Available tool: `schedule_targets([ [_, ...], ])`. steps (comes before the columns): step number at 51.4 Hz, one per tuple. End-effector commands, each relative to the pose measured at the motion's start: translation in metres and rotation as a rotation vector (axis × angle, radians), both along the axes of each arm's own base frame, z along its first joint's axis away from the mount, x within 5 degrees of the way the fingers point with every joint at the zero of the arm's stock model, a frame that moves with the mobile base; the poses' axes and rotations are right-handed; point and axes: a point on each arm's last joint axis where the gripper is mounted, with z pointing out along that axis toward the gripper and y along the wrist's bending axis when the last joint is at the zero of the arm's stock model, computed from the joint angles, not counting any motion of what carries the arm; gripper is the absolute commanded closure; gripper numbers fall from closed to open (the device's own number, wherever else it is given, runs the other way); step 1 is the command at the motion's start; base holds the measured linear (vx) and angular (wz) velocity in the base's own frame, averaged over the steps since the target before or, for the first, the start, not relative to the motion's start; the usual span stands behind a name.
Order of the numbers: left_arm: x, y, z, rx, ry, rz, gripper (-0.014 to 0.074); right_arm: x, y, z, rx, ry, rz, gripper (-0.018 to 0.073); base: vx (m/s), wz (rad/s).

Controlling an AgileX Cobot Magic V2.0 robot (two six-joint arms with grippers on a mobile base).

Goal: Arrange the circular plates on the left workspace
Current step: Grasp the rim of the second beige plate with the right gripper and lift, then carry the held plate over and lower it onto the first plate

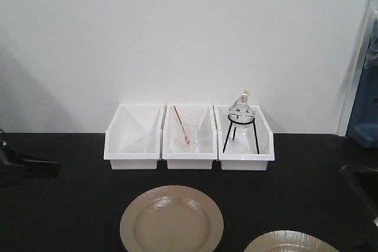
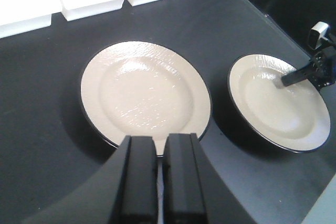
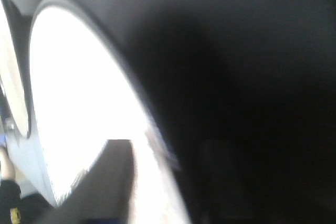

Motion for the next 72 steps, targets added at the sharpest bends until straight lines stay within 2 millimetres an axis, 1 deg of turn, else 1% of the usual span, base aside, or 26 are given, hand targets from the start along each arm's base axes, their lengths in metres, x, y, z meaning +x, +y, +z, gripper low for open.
schedule_targets([
  [1, -0.003, -0.002, 0.021, -0.059, -0.077, 0.033, 0.0405, 0.007, 0.005, 0.023, 0.059, -0.080, -0.013, 0.0456, 0.00, 0.00],
  [3, -0.003, -0.002, 0.021, -0.058, -0.078, 0.034, 0.0405, 0.008, 0.006, 0.025, 0.079, -0.084, -0.019, 0.0530, 0.00, 0.00],
  [5, -0.003, -0.002, 0.021, -0.058, -0.080, 0.037, 0.0405, 0.008, 0.006, 0.027, 0.095, -0.090, -0.031, 0.0575, 0.00, 0.00],
  [12, -0.003, -0.002, 0.021, -0.058, -0.081, 0.039, 0.0405, 0.010, 0.006, 0.048, 0.124, -0.159, -0.075, 0.0567, 0.00, 0.00],
  [18, -0.003, -0.002, 0.021, -0.059, -0.081, 0.039, 0.0405, 0.014, 0.009, 0.078, 0.144, -0.260, -0.135, 0.0564, 0.00, 0.00],
  [20, -0.003, -0.002, 0.021, -0.059, -0.081, 0.039, 0.0405, 0.016, 0.012, 0.089, 0.162, -0.298, -0.159, 0.0564, 0.00, 0.00],
  [24, -0.003, -0.002, 0.021, -0.059, -0.079, 0.036, 0.0405, 0.020, 0.020, 0.104, 0.195, -0.352, -0.196, 0.0564, 0.00, 0.00],
  [26, -0.003, -0.002, 0.021, -0.060, -0.078, 0.035, 0.0405, 0.022, 0.027, 0.109, 0.204, -0.369, -0.201, 0.0564, 0.00, 0.00],
  [30, -0.003, -0.003, 0.021, -0.060, -0.077, 0.032, 0.0405, 0.031, 0.048, 0.116, 0.210, -0.390, -0.185, 0.0564, 0.00, 0.00],
  [35, -0.004, -0.003, 0.021, -0.060, -0.074, 0.027, 0.0405, 0.044, 0.078, 0.124, 0.205, -0.404, -0.157, 0.0564, 0.00, 0.00],
  [39, -0.004, -0.003, 0.020, -0.060, -0.071, 0.023, 0.0405, 0.055, 0.108, 0.130, 0.188, -0.422, -0.142, 0.0564, 0.00, 0.00],
  [41, -0.004, -0.003, 0.020, -0.060, -0.071, 0.023, 0.0405, 0.060, 0.120, 0.133, 0.184, -0.429, -0.139, 0.0564, 0.00, 0.00],
  [48, -0.005, -0.003, 0.020, -0.061, -0.067, 0.016, 0.0405, 0.079, 0.161, 0.135, 0.173, -0.428, -0.114, 0.0564, 0.00, 0.00],
  [51, -0.005, -0.003, 0.020, -0.061, -0.067, 0.016, 0.0405, 0.087, 0.178, 0.130, 0.166, -0.423, -0.092, 0.0564, 0.00, 0.00],
  [55, -0.005, -0.003, 0.020, -0.061, -0.068, 0.018, 0.0405, 0.094, 0.195, 0.122, 0.166, -0.410, -0.064, 0.0564, 0.00, 0.00],
  [61, -0.004, -0.003, 0.020, -0.059, -0.070, 0.022, 0.0405, 0.100, 0.211, 0.111, 0.167, -0.395, -0.030, 0.0564, 0.00, 0.00],
  [64, -0.004, -0.003, 0.020, -0.055, -0.071, 0.023, 0.0405, 0.103, 0.218, 0.102, 0.156, -0.385, -0.012, 0.0564, 0.00, 0.00],
  [67, -0.004, -0.002, 0.019, -0.044, -0.070, 0.023, 0.0405, 0.104, 0.222, 0.094, 0.135, -0.377, -0.008, 0.0564, 0.00, 0.00],
  [72, -0.004, -0.002, 0.019, -0.037, -0.068, 0.023, 0.0405, 0.106, 0.222, 0.084, 0.093, -0.387, -0.001, 0.0553, 0.00, 0.00],
])
